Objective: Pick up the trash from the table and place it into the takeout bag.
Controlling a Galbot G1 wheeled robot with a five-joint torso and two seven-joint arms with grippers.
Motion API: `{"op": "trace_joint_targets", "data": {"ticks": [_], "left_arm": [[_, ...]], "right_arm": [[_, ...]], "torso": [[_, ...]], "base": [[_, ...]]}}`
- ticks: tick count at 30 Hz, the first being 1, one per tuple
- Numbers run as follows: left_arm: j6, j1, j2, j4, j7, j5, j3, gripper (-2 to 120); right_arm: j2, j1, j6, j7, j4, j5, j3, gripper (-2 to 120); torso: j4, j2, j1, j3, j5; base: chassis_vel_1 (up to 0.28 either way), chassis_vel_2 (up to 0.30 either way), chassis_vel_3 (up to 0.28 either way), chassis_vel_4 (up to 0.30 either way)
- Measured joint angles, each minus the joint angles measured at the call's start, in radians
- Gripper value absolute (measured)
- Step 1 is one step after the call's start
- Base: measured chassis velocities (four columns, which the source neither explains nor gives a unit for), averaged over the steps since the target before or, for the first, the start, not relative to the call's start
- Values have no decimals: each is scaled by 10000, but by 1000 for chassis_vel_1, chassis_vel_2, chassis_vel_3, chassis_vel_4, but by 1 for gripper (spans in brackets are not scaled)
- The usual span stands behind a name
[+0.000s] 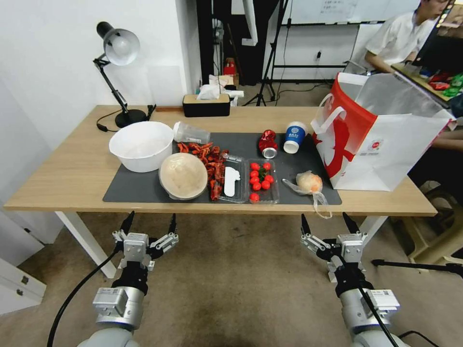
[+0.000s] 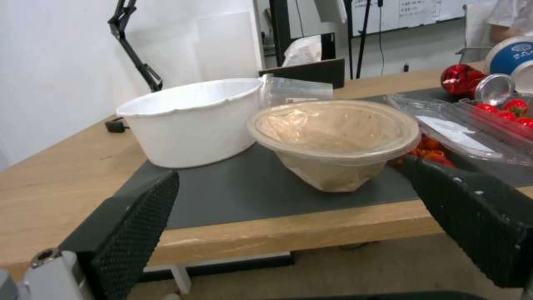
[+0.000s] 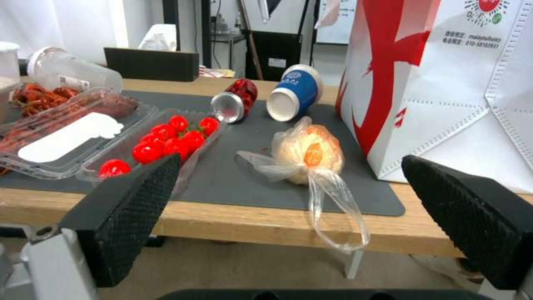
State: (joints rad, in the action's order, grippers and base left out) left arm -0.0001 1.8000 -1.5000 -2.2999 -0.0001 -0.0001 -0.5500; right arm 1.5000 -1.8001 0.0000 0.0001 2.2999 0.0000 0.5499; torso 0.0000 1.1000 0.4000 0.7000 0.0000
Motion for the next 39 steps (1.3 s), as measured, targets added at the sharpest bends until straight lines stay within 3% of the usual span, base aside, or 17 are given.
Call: {"op": "trace_joint_targets", "data": {"ticks": [39], "left_arm": [[0, 0, 0, 0, 0, 0, 0, 100]], "right_arm": [[0, 0, 0, 0, 0, 0, 0, 100]], "torso": [[0, 0, 0, 0, 0]], "base": [[0, 0, 0, 0]]}}
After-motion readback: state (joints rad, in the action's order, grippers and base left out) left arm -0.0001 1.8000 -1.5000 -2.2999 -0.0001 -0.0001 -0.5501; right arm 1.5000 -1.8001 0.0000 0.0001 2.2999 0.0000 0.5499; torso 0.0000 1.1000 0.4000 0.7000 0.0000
